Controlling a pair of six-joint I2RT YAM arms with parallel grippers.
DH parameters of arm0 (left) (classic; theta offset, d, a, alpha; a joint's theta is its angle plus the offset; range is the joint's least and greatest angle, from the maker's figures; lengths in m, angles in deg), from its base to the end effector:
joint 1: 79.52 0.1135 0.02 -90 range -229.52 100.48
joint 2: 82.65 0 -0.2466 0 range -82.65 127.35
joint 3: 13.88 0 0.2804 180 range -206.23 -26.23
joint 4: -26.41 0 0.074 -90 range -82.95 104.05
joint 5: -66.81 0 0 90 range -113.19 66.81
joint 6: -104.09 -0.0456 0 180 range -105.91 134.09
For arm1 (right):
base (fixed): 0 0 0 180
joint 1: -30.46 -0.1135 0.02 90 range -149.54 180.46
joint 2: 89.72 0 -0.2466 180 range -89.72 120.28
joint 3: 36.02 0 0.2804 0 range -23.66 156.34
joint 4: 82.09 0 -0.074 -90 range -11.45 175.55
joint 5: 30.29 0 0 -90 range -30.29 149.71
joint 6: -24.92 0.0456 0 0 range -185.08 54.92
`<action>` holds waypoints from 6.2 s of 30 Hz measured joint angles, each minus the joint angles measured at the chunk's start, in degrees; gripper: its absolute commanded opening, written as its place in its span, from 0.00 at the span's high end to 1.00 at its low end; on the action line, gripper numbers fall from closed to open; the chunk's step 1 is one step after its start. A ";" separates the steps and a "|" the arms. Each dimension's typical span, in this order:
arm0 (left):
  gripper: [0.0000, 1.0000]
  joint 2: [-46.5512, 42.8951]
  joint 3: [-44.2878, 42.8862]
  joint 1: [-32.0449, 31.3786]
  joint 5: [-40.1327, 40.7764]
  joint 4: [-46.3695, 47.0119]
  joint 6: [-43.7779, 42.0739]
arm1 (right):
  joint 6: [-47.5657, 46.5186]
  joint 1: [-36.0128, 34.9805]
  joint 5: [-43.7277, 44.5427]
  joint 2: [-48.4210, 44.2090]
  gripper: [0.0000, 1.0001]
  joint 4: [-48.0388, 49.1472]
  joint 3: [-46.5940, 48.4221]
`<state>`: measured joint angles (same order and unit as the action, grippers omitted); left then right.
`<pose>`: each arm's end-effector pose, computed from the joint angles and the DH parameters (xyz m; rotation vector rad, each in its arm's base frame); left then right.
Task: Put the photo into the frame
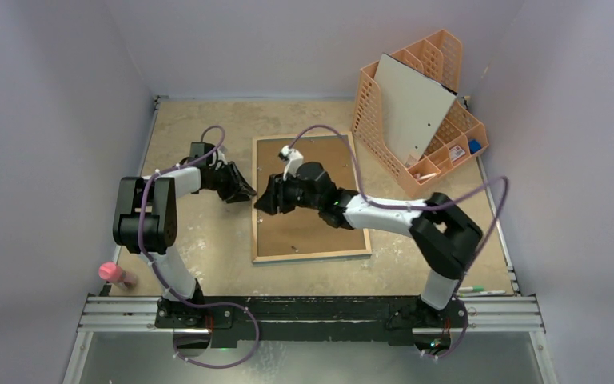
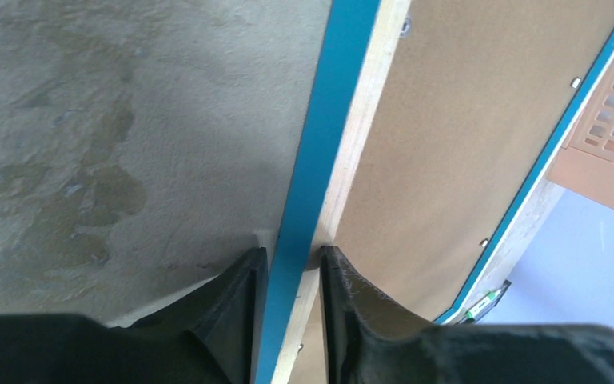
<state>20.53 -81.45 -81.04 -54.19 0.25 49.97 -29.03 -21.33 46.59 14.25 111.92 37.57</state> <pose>0.3569 -0.0330 0.0907 -0.6178 2.6359 -0.9272 0.2610 0.3482 0.1776 -0.4544 2.0017 1.2312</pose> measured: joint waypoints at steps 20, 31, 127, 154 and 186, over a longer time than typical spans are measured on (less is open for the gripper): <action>0.60 -0.07 -0.04 -0.76 -0.13 -1.31 -0.13 | 11.30 17.81 30.18 -22.34 0.15 -37.99 -14.16; 0.64 -0.04 0.11 -0.76 -0.17 -1.49 -0.15 | 4.92 20.02 27.80 -16.02 0.44 -38.49 -14.27; 0.68 -1.46 3.72 -0.31 -0.11 2.64 2.43 | 8.94 24.68 24.50 -9.73 0.69 -35.98 -9.84; 0.68 -1.73 5.35 0.15 -1.14 5.42 5.62 | 2.25 26.56 16.20 -18.01 0.77 -32.44 -18.78; 0.41 -0.52 -2.84 -1.53 4.00 -4.15 1.75 | 0.28 26.38 30.97 7.39 0.41 -35.34 14.58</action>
<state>20.00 -84.30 -82.57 -50.19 -3.90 51.72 -28.74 5.05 77.56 21.64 76.58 52.15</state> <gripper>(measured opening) 0.634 0.653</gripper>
